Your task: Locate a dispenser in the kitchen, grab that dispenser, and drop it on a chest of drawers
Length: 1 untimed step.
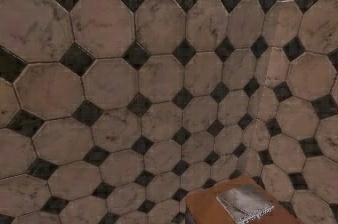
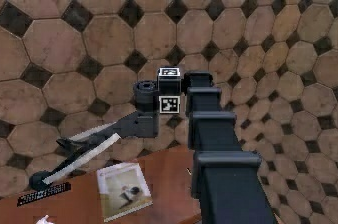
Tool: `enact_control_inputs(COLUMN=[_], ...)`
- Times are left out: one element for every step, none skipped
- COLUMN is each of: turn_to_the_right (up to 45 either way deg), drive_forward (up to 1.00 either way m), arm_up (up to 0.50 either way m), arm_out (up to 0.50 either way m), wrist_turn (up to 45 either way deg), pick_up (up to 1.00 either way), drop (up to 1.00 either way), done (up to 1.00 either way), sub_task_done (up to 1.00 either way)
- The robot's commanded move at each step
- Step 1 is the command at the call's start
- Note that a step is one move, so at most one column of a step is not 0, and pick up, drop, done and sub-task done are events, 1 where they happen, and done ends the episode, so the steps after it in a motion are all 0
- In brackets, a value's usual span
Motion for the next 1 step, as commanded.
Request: enact_control_inputs(turn_to_the_right=[0.0], drive_forward=[0.00], arm_up=[0.00], arm_out=[0.00], wrist_turn=[0.0], pick_up=[0.00], drop=[0.00], done=[1.00], sub_task_done=[0.00])
